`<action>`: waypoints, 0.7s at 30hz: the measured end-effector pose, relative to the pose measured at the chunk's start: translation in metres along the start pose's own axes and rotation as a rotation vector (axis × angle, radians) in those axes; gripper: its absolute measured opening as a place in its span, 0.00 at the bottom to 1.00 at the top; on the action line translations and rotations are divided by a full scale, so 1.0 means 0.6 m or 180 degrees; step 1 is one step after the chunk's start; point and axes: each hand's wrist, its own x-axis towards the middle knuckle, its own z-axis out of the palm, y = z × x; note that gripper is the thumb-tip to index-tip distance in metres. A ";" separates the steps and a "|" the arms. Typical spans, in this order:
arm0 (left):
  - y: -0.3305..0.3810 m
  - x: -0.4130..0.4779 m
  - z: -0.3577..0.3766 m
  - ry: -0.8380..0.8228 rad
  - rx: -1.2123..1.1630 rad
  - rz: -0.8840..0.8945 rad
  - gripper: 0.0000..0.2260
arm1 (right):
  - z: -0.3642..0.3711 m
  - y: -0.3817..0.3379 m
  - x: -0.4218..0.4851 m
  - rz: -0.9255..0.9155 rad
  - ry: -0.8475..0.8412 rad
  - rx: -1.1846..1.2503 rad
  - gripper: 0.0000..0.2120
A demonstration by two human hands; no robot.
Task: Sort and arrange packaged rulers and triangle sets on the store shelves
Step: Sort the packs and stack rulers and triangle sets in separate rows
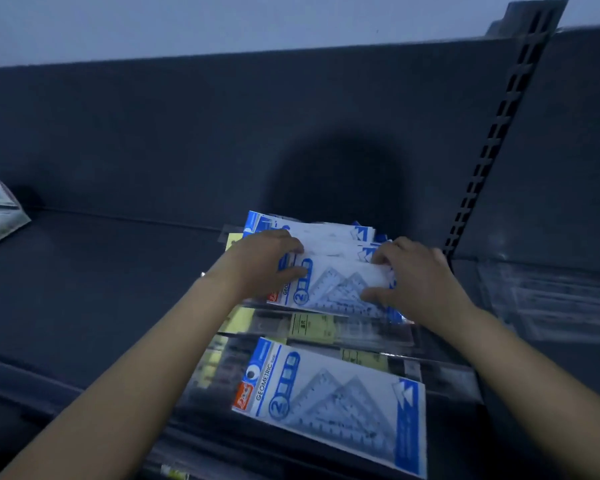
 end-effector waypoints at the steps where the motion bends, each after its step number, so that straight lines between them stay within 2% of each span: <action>1: -0.008 0.007 0.003 0.0005 -0.0160 0.0087 0.16 | -0.002 -0.001 0.003 0.0044 -0.0034 0.0051 0.23; 4: -0.033 0.027 0.002 -0.0049 -0.0651 0.0287 0.14 | -0.007 -0.007 0.009 0.0080 -0.0056 0.0179 0.19; 7: -0.046 0.046 -0.002 -0.0397 -0.1067 0.0402 0.15 | -0.009 -0.022 0.014 0.0121 0.0100 0.0149 0.15; 12: -0.062 0.065 -0.018 -0.0641 -0.1312 0.0950 0.12 | -0.004 -0.057 0.005 0.0442 0.0815 0.0551 0.11; 15: -0.087 0.068 -0.036 -0.0540 -0.1302 0.1142 0.06 | 0.000 -0.072 0.000 0.0562 0.1250 0.0777 0.10; 17: -0.111 0.069 -0.049 -0.0506 -0.1116 0.1263 0.08 | 0.005 -0.080 -0.007 0.0724 0.1447 0.0988 0.08; 19: -0.135 0.070 -0.059 -0.0600 -0.0797 0.1302 0.09 | 0.014 -0.085 -0.017 0.0972 0.1278 0.0977 0.15; 21: -0.153 0.071 -0.059 -0.0733 -0.0560 0.1274 0.03 | 0.026 -0.089 -0.025 0.1158 0.0740 0.0752 0.26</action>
